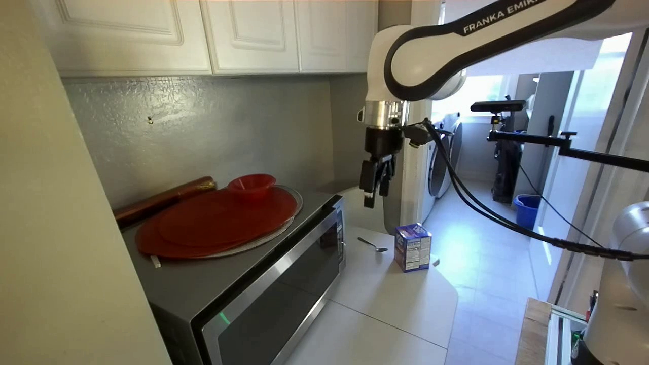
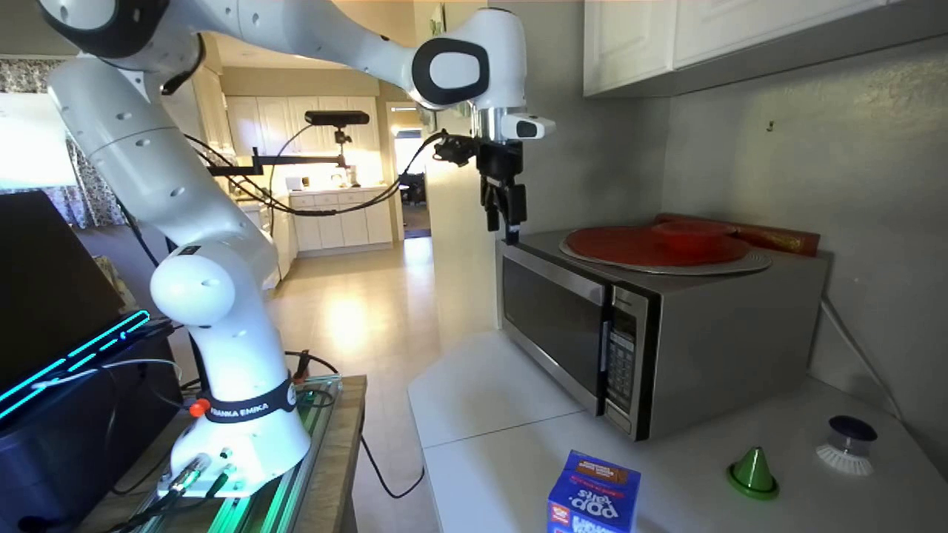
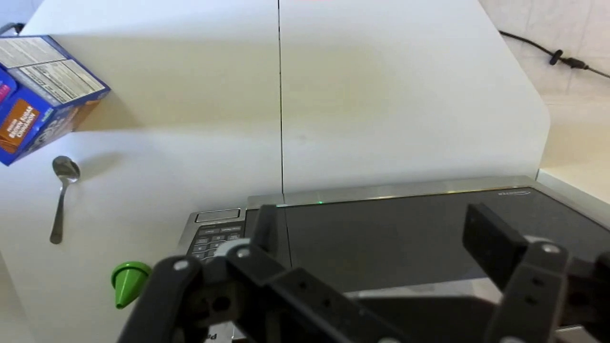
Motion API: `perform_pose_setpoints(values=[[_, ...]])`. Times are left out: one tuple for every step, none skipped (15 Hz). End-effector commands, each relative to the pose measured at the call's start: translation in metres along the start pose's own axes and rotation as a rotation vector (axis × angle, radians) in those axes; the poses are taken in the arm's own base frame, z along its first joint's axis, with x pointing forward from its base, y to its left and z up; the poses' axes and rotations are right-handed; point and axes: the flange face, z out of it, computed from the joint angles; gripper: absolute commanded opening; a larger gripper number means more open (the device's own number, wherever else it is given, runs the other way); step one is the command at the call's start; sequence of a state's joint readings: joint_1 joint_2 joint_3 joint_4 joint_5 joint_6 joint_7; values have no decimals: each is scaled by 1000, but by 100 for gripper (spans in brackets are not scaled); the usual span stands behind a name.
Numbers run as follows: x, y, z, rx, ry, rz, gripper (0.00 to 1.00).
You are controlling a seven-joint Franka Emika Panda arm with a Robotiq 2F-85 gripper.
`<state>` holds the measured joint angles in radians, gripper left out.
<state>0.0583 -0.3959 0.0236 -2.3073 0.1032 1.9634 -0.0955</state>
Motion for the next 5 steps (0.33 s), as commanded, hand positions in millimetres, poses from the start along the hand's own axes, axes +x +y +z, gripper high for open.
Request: perform_pose_setpoints(values=[[0, 0, -2, 0, -3, 2, 100], [0, 0, -2, 0, -4, 4, 100], [0, 0, -2, 0, -5, 4, 100], [0, 0, -2, 0, -5, 5, 100], [0, 0, -2, 0, -5, 5, 100]])
